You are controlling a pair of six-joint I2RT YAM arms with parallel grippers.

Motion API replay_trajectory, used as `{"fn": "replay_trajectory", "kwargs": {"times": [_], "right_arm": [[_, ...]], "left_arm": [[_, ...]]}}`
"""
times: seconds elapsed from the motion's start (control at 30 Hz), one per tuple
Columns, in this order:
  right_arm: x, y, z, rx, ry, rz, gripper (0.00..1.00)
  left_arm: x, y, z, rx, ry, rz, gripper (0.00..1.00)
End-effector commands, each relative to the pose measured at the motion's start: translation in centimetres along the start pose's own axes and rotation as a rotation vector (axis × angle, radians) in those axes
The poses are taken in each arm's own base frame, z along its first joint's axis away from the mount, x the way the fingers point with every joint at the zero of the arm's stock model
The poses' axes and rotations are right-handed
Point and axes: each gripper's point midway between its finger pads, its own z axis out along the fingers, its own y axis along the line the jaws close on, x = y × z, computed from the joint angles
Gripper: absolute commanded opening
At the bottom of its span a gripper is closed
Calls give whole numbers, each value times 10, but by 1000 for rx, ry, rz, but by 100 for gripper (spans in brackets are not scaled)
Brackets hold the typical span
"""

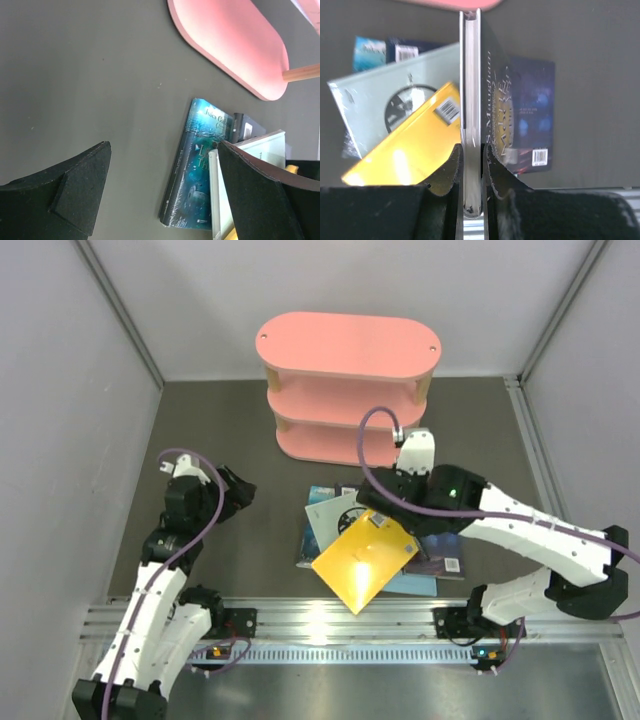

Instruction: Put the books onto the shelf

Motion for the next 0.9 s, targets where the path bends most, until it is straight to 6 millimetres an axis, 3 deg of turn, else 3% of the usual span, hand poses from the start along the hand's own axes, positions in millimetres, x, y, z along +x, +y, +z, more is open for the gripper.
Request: {"fn": "replay_trajectory", "kwargs": {"times": [0.0, 0.23, 0.37, 0.53, 0.63, 0.73, 0.87], "right_arm": [[-52, -31, -18, 39, -101, 13, 0], [-119, -43, -48, -8, -212, 86, 0], [-161, -34, -68, -135, -273, 144, 0], [-200, -24, -75, -269, -321, 159, 0], [-236, -17, -90, -406, -380, 213, 0], [-280, -15, -124, -597, -484, 290, 0], [-315, -12, -143, -805, -550, 371, 0]], "left_arm": [[-26, -27, -7, 76, -63, 30, 93], [-29, -32, -5, 88, -61, 24, 93], [-26, -36, -1, 99, -49, 11, 92], [-22, -44, 0, 102, -45, 33, 92], [-18, -50, 1, 105, -34, 53, 92], [-15, -56, 1, 115, -24, 72, 92], [-15, -56, 4, 95, -36, 79, 92]]}}
